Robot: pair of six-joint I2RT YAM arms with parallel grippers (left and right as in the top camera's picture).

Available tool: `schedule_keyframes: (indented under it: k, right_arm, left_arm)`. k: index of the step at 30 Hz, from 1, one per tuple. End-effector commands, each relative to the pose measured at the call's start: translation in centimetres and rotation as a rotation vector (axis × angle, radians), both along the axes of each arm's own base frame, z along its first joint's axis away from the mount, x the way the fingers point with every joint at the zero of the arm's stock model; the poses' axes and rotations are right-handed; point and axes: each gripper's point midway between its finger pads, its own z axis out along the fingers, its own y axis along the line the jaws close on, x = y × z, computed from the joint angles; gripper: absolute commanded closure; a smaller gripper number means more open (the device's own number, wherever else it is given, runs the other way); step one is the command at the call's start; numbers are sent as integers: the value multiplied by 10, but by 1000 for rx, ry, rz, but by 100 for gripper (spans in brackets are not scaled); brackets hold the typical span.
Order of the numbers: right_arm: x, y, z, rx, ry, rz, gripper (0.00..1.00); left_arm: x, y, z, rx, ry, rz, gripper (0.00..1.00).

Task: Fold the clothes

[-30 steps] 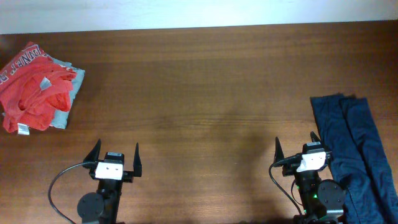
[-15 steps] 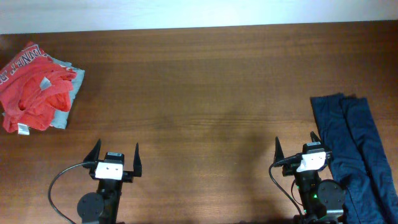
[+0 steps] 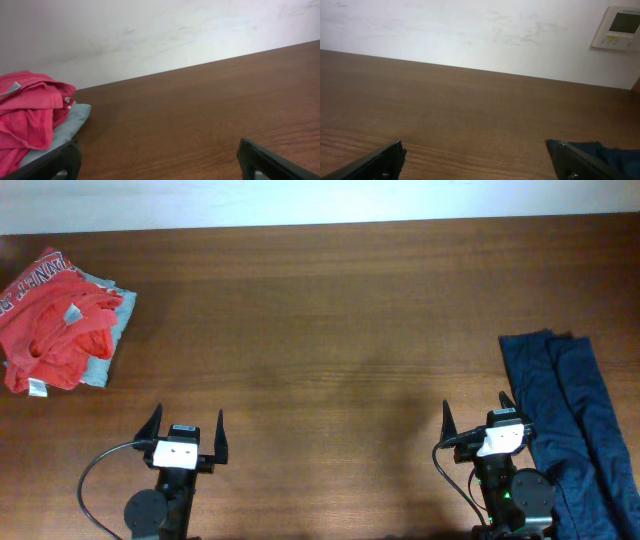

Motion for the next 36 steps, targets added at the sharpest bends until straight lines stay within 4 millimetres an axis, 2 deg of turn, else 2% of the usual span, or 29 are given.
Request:
schedule_keyframes:
  k: [1, 31, 36]
  right_arm:
    - [0, 2, -2, 8, -1, 7, 1]
    - [0, 2, 0, 9, -9, 7, 1]
    - [0, 2, 2, 59, -8, 3, 1]
  left_arm:
    - [0, -1, -1, -8, -2, -4, 1]
    - [0, 3, 0, -2, -6, 22, 1]
    - [0, -1, 4, -2, -25, -2, 1]
